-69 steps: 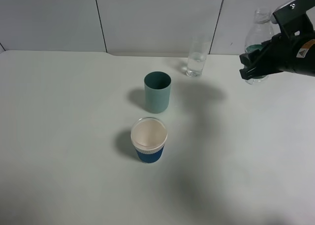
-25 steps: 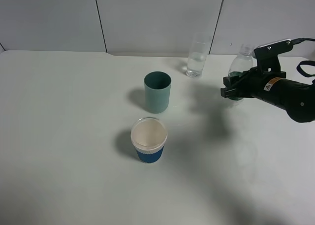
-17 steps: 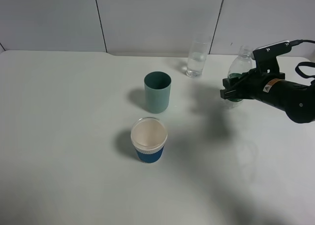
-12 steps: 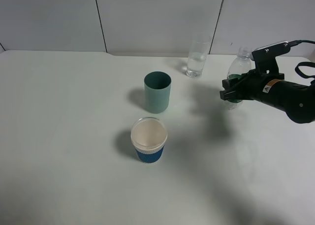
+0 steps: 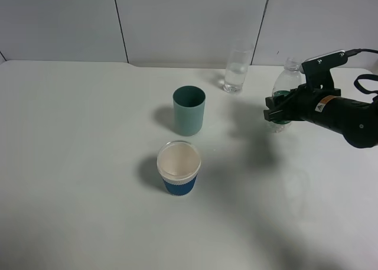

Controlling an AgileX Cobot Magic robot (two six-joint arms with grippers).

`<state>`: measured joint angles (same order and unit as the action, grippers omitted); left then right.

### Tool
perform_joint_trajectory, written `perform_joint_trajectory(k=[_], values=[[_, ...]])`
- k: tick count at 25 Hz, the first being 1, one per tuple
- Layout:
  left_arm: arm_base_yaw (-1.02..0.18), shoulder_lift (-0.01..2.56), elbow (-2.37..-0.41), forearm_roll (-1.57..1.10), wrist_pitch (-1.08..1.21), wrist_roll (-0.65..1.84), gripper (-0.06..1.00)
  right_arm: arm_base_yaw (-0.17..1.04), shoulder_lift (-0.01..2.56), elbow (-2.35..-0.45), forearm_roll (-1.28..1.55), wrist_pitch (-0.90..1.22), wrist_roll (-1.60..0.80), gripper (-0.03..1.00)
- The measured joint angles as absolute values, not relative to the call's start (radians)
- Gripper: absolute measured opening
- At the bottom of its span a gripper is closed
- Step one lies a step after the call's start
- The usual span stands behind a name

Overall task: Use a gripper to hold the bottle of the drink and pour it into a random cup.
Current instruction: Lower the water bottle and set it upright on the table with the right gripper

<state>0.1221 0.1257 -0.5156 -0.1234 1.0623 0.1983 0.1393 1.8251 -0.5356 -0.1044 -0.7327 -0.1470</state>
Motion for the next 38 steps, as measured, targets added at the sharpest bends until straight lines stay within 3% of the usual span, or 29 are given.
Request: perform_joint_trajectory(k=[9,38], values=[[0.122,0.126,-0.516,-0.123,1.062,0.198,0.99,0.139,1.825,-0.536,-0.086,-0.733,-0.145,0.78],[0.122,0.126,-0.516,-0.123,1.062,0.198,0.99,0.167,1.497,-0.534,-0.047,-0.475,-0.101,0.79]])
